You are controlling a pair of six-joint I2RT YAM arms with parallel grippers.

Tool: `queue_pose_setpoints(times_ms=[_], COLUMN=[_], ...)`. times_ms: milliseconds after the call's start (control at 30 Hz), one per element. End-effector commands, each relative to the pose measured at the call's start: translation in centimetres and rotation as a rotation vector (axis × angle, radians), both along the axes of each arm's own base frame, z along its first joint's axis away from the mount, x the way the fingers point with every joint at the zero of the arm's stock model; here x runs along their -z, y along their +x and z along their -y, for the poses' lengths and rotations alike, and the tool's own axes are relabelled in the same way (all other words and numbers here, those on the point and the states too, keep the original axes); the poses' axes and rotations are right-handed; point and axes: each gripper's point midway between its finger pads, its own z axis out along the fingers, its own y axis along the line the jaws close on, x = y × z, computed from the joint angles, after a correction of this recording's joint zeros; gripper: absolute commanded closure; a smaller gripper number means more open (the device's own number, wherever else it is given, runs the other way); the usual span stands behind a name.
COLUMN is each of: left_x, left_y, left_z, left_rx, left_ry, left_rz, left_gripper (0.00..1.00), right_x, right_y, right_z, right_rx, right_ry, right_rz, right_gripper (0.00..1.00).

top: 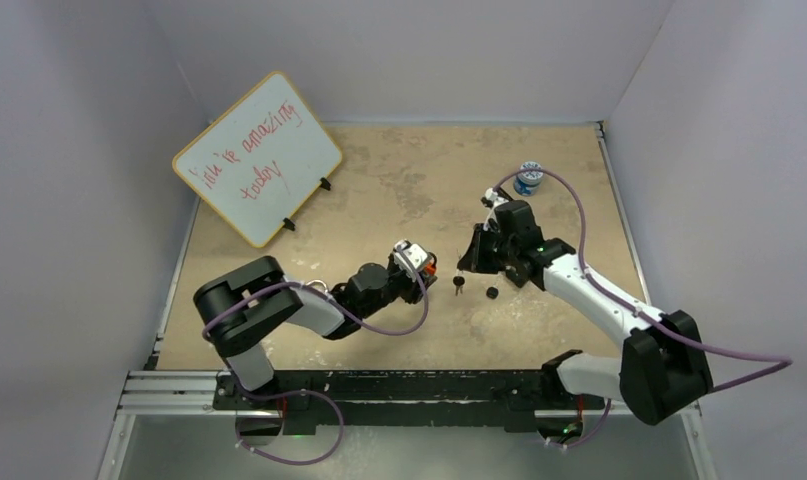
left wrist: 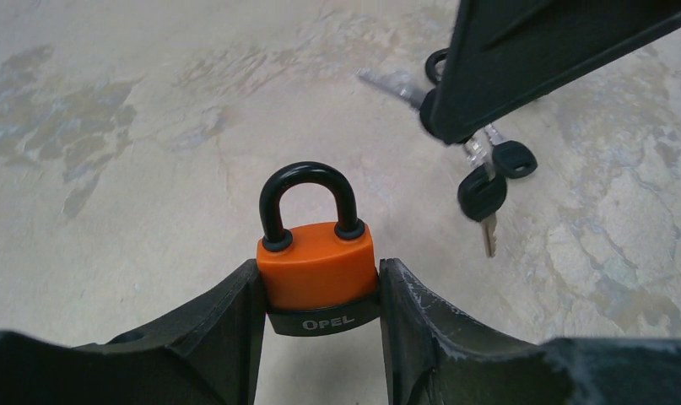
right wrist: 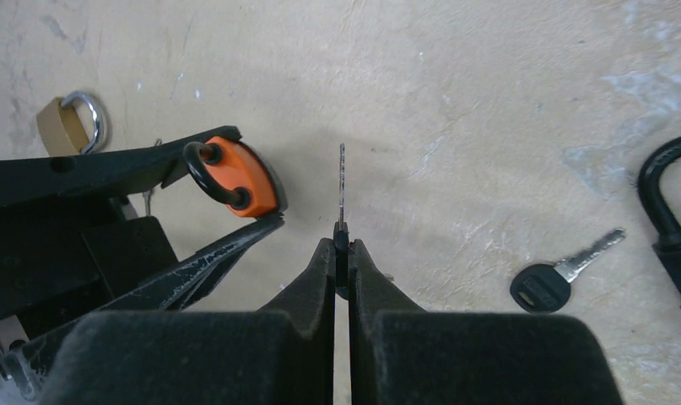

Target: Unlock with the key

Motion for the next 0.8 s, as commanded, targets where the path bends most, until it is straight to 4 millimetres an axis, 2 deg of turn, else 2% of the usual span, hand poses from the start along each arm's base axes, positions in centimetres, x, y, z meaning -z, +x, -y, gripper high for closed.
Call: queue_pose_setpoints(times_ms=[0,200,300,433,533,767], left_x=[-5.9,-2.3,-0.8,0.4,0.9,2.8], left_y=[-0.8,-3.1,-3.6,-3.8,-4.1,-5.4], left_z=[3.2,4.4,4.8,4.9,4.6,3.5], left_rx=[0.147,0.309,0.343,0.350,0.356,0.386], left_ry=[-0.203,-0.171,-0.166,-0.162,-0.156,-0.133], left_rz=[0.232,0.245,0.225,0.211,0.212,0.181], left_gripper=[0.98,0.90,0.87,0.82,0.72,0.55], right_x=[-1.0,0.7,1.4,2.6,3.3,3.3], right_y=[0.2,0.2,0.4,0.1,-0.4,-1.6], right_z=[-1.6,-2.1,-2.2,-2.0,-1.8,-2.6], right_rx=[-0.117,-0.197,-0.195,-0.199,-0.210,-0.258], right_ry=[0.034,-0.001,-0.009,-0.027,-0.037,-0.007], right_rz=[-0.004,-0.069,-0.091,-0.132,-0.158,-0.181], right_gripper=[1.00,1.00,1.00,1.00,1.00,1.00])
